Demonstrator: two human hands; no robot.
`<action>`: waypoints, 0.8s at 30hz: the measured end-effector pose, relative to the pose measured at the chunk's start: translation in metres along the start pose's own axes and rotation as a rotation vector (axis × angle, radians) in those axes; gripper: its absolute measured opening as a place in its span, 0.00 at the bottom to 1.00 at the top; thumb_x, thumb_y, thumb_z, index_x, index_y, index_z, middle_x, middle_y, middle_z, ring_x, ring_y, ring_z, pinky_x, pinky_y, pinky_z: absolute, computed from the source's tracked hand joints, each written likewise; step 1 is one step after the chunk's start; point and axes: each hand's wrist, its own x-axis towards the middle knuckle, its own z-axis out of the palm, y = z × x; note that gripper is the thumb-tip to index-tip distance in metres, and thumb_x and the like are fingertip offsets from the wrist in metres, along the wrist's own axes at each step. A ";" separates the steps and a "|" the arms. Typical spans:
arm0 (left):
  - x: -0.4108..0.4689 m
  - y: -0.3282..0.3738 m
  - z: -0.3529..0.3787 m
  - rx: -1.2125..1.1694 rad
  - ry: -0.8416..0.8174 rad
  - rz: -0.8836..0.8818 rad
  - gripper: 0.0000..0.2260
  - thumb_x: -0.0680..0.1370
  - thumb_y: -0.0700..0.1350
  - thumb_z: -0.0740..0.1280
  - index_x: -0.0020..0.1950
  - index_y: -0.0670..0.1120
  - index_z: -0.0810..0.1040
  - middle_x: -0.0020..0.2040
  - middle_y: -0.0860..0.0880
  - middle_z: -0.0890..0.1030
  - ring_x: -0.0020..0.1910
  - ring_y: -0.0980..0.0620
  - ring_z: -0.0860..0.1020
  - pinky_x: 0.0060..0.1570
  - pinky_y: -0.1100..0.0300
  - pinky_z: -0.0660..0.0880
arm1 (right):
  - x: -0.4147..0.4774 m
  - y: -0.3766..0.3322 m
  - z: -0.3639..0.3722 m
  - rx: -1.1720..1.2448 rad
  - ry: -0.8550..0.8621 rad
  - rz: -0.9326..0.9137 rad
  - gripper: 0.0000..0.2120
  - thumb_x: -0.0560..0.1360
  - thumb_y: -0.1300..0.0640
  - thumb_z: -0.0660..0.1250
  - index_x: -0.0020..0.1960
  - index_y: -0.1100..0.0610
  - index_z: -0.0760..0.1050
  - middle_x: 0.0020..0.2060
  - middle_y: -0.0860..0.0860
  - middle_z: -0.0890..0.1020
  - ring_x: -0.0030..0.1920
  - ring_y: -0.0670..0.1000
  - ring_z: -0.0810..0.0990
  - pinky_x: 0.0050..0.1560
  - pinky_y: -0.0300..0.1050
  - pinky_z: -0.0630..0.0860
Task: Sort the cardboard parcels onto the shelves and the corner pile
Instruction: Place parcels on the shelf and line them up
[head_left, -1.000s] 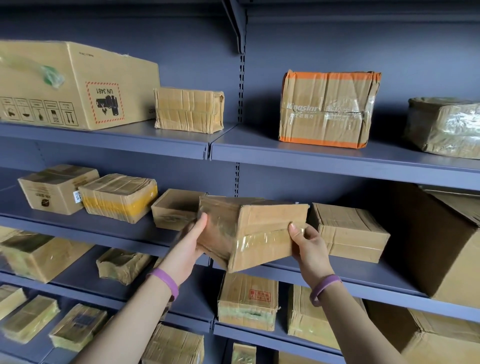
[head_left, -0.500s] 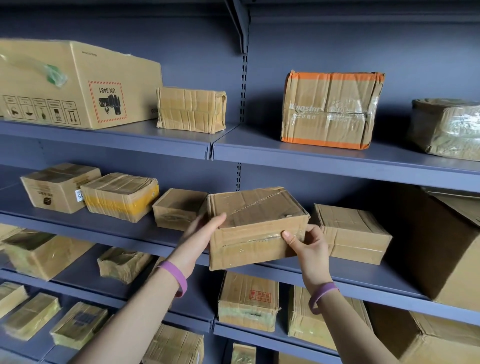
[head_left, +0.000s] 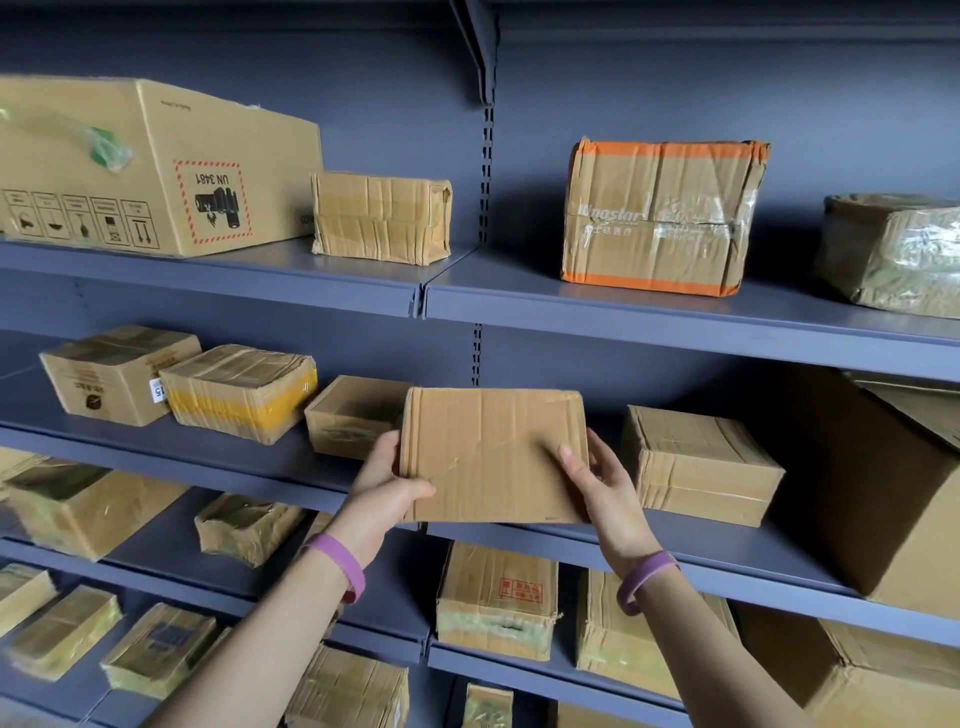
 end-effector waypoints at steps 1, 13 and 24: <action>0.000 -0.001 0.000 0.024 0.003 0.005 0.28 0.71 0.33 0.70 0.69 0.52 0.69 0.60 0.50 0.79 0.62 0.49 0.76 0.65 0.43 0.72 | 0.000 -0.001 0.002 -0.023 0.008 -0.018 0.19 0.74 0.48 0.70 0.63 0.48 0.73 0.56 0.44 0.81 0.55 0.42 0.80 0.49 0.34 0.77; 0.005 0.010 0.006 -0.282 0.198 -0.140 0.51 0.54 0.79 0.70 0.71 0.54 0.68 0.66 0.50 0.76 0.66 0.47 0.73 0.70 0.41 0.66 | -0.002 0.007 -0.003 -0.102 -0.001 -0.078 0.19 0.70 0.56 0.76 0.59 0.50 0.74 0.54 0.49 0.82 0.55 0.50 0.80 0.52 0.47 0.79; 0.003 0.007 0.007 -0.359 0.246 -0.012 0.22 0.65 0.52 0.75 0.57 0.58 0.73 0.61 0.48 0.79 0.61 0.47 0.77 0.66 0.43 0.72 | -0.011 -0.003 -0.002 -0.081 -0.065 -0.105 0.35 0.62 0.39 0.75 0.63 0.53 0.72 0.55 0.45 0.82 0.56 0.44 0.80 0.53 0.42 0.78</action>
